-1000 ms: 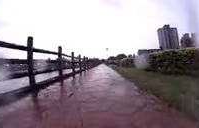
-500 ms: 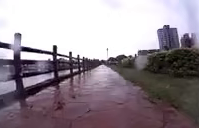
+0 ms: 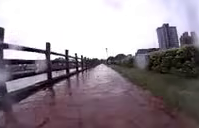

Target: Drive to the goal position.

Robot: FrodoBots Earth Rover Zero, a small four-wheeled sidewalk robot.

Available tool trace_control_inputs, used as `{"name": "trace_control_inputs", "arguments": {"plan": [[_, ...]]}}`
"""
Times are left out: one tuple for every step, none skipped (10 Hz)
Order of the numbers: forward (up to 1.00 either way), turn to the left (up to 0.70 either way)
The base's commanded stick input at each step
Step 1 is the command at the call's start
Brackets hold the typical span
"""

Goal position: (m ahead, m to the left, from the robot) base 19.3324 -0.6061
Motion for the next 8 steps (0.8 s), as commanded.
{"name": "trace_control_inputs", "arguments": {"plan": [[1.00,0.00],[1.00,0.00],[1.00,0.00],[1.00,0.00],[1.00,0.00],[1.00,0.06],[1.00,0.27],[1.00,0.37]]}}
